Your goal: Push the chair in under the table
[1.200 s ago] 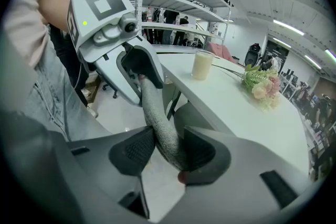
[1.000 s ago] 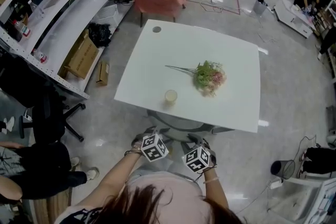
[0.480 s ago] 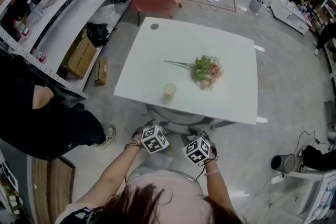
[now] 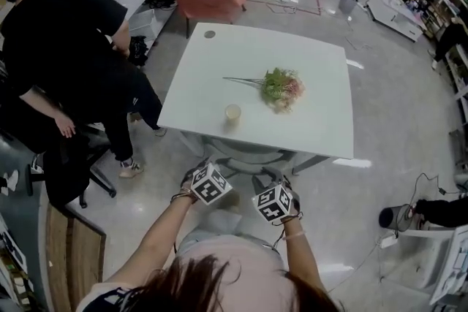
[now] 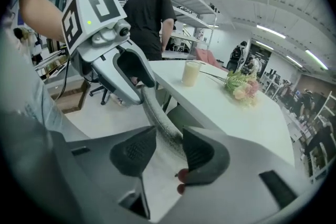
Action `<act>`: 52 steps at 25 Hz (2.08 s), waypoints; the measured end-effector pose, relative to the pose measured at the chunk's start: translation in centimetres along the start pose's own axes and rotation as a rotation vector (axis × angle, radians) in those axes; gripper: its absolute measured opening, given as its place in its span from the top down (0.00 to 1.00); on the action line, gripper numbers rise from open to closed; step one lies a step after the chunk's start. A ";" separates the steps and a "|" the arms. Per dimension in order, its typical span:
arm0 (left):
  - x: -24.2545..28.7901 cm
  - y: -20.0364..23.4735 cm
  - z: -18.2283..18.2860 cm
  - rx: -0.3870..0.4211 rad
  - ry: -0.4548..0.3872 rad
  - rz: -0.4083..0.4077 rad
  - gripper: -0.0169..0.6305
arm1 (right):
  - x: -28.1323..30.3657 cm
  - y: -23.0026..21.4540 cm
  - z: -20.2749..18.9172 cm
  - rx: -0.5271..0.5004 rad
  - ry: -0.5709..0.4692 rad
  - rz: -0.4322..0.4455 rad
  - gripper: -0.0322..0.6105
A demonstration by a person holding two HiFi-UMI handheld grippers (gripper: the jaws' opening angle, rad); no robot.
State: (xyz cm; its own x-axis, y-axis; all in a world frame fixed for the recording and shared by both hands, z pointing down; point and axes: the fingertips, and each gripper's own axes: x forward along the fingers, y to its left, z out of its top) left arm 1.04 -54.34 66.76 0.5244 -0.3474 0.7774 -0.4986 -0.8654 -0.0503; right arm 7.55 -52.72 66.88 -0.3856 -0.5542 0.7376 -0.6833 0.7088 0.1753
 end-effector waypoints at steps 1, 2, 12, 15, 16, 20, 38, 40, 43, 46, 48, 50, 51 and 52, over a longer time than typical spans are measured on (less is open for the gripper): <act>-0.5 -0.1 0.2 -0.018 -0.017 0.010 0.63 | -0.5 0.0 -0.1 0.014 -0.011 -0.009 0.68; -0.9 -0.3 0.4 -0.035 -0.032 0.020 0.63 | -1.0 -0.1 -0.1 0.028 -0.021 -0.018 0.68; -6.0 -4.3 1.9 -0.201 -0.180 0.111 0.73 | -7.3 1.5 -0.7 0.139 -0.116 -0.066 0.71; -8.0 -6.4 2.8 -0.238 -0.234 0.132 0.76 | -9.7 2.5 -0.9 0.139 -0.154 -0.082 0.74; -8.8 -7.2 3.2 -0.259 -0.256 0.137 0.78 | -10.5 2.9 -1.0 0.136 -0.166 -0.088 0.74; -11.8 -10.3 4.4 -0.321 -0.339 0.147 0.83 | -13.7 4.4 -1.7 0.137 -0.208 -0.118 0.75; -22.2 -17.3 4.6 -0.357 -0.458 0.275 0.96 | -26.0 7.9 0.6 0.213 -0.438 -0.243 0.83; -23.1 -17.6 5.0 -0.367 -0.472 0.272 0.96 | -27.3 8.0 0.9 0.222 -0.461 -0.266 0.85; -24.3 -18.3 5.4 -0.363 -0.490 0.253 0.96 | -28.9 8.5 1.6 0.227 -0.494 -0.298 0.88; -25.5 -18.7 4.8 -0.353 -0.502 0.229 0.96 | -30.0 9.8 2.8 0.231 -0.521 -0.317 0.88; -26.3 -19.1 4.0 -0.349 -0.500 0.217 0.96 | -30.6 10.7 3.5 0.237 -0.528 -0.330 0.89; -27.3 -19.4 3.2 -0.346 -0.496 0.208 0.96 | -31.0 11.9 4.1 0.248 -0.528 -0.337 0.89; -27.8 -19.4 2.6 -0.347 -0.494 0.205 0.96 | -31.2 12.5 4.4 0.253 -0.526 -0.339 0.89; -28.3 -19.5 2.1 -0.349 -0.492 0.204 0.96 | -31.3 13.1 4.6 0.260 -0.525 -0.341 0.89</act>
State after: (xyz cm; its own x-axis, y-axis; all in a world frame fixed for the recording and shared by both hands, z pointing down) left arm -2.66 -28.41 44.38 0.6098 -0.6898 0.3903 -0.7738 -0.6246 0.1052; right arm 7.78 -28.09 43.05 -0.3274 -0.9131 0.2430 -0.9215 0.3654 0.1313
